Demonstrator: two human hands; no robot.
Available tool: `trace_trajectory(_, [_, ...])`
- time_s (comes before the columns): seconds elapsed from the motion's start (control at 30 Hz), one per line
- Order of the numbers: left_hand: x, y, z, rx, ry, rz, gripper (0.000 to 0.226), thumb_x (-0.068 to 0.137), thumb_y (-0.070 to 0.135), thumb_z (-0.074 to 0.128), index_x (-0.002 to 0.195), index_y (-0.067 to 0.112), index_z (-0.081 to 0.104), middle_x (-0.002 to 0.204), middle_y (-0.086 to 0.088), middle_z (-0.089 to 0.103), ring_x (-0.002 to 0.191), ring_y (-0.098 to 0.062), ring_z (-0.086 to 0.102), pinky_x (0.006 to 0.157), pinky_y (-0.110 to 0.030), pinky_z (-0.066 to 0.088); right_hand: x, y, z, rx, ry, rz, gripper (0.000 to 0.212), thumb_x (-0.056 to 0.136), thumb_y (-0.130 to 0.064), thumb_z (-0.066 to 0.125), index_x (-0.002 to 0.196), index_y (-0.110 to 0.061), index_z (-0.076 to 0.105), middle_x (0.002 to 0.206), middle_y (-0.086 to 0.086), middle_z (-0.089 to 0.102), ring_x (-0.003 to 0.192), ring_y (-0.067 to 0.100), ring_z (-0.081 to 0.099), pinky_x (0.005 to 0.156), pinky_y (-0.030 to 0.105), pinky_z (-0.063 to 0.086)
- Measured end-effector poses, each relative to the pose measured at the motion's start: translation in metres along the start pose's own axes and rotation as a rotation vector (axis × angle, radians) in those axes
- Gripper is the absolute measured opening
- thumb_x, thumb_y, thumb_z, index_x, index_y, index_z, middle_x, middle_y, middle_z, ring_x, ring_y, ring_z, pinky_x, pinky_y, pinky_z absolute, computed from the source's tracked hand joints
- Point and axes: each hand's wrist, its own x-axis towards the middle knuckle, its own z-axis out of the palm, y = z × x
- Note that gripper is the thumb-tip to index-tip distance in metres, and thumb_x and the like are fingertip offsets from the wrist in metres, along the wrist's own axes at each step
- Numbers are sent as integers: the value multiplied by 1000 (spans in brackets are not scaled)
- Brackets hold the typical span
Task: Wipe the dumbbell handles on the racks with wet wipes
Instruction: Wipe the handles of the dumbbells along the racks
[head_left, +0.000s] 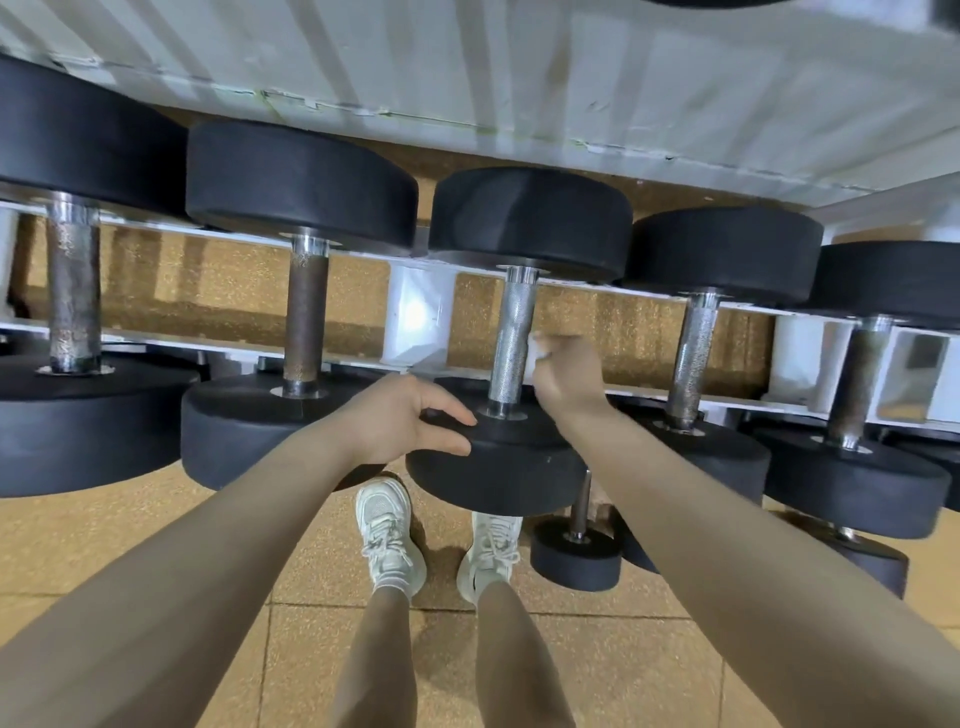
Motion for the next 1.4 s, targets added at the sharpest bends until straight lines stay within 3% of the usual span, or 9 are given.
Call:
trace_trajectory(0.13, [0, 0, 0, 14, 0, 1, 29, 73, 31, 75, 100, 35, 67, 117, 10, 63, 112, -8, 53, 104, -33, 39, -21, 10, -4, -321, -265, 22, 34, 93, 2, 35, 65, -12, 50, 77, 8, 52, 69, 21, 50, 62, 26, 39])
trace_trajectory(0.33, [-1, 1, 0, 26, -2, -3, 32, 74, 32, 73, 106, 32, 67, 121, 9, 61, 115, -8, 52, 105, -31, 37, 16, -3, -17, 80, 69, 21, 37, 96, -3, 37, 127, -11, 55, 96, 10, 61, 61, 17, 52, 49, 18, 44])
trace_trajectory(0.47, [1, 0, -2, 36, -20, 4, 33, 74, 32, 73, 107, 31, 67, 120, 11, 61, 112, -6, 51, 101, -26, 37, 20, -12, -1, 159, 122, -54, 42, 90, 5, 38, 58, -22, 38, 60, 2, 47, 45, 11, 28, 38, 15, 25])
trace_trajectory(0.53, [2, 0, -2, 39, -26, 6, 34, 74, 33, 74, 107, 31, 67, 119, 11, 62, 111, -6, 52, 101, -27, 38, 17, -6, 6, 122, 129, -66, 51, 88, 8, 37, 55, -30, 24, 83, 11, 64, 44, 9, 27, 35, 12, 21])
trace_trajectory(0.63, [3, 1, -3, 45, -42, 11, 33, 74, 32, 73, 107, 31, 67, 119, 10, 62, 111, -7, 53, 103, -31, 39, 4, 5, 5, -160, -15, -40, 37, 88, 5, 41, 63, -23, 44, 117, 20, 61, 61, 9, 44, 54, 14, 35])
trace_trajectory(0.77, [0, 4, -4, 60, -45, 25, 34, 77, 30, 72, 110, 27, 66, 119, 9, 61, 109, -6, 52, 100, -25, 37, -16, 11, -2, -381, -259, -16, 25, 91, 6, 38, 78, -3, 58, 78, 8, 57, 74, 23, 54, 62, 27, 38])
trace_trajectory(1.03, [2, 0, -1, 88, -31, 29, 34, 77, 33, 71, 110, 27, 65, 113, 13, 59, 108, -5, 50, 99, -25, 37, 17, -6, -19, -330, 233, -432, 42, 90, 9, 40, 127, -5, 54, 132, 11, 48, 110, 28, 53, 84, 13, 38])
trace_trajectory(1.17, [3, -2, 0, 99, -9, 39, 33, 77, 33, 71, 110, 27, 65, 108, 16, 57, 101, -2, 49, 86, -18, 35, 19, 12, -9, -450, 144, -634, 45, 79, 17, 44, 119, 0, 57, 119, 18, 53, 98, 36, 57, 83, 38, 50])
trace_trajectory(1.4, [2, 5, -2, 118, -18, 41, 33, 78, 30, 71, 110, 24, 65, 106, 14, 58, 99, -4, 50, 87, -21, 36, 6, 20, -17, -799, -567, -574, 42, 92, 2, 39, 126, -14, 58, 125, 12, 51, 113, 26, 46, 85, 23, 30])
